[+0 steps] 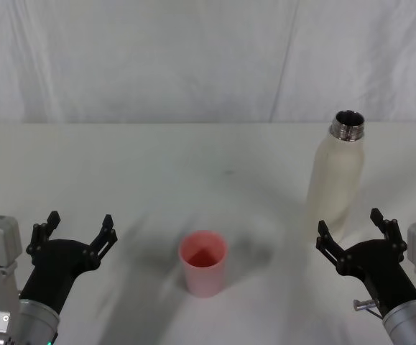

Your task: Grasp the thermos with one hand and pour water into the cup lid.

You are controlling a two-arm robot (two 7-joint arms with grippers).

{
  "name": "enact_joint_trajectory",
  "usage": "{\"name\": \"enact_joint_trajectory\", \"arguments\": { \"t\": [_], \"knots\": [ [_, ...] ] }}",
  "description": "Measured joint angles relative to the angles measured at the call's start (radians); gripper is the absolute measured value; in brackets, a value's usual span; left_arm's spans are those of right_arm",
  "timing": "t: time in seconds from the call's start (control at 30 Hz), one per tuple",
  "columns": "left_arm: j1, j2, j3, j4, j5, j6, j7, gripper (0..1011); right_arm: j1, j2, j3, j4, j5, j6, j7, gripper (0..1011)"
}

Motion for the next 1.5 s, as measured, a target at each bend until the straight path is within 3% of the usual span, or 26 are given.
{"name": "enact_joint_trajectory", "arguments": {
  "t": [1.5],
  "knots": [
    [0.000,0.000,0.000,0.000,0.000,0.000,0.000,1001,0.001,0.000,0.001,0.000,-0.001,0.000,0.000,1001]
  ]
}}
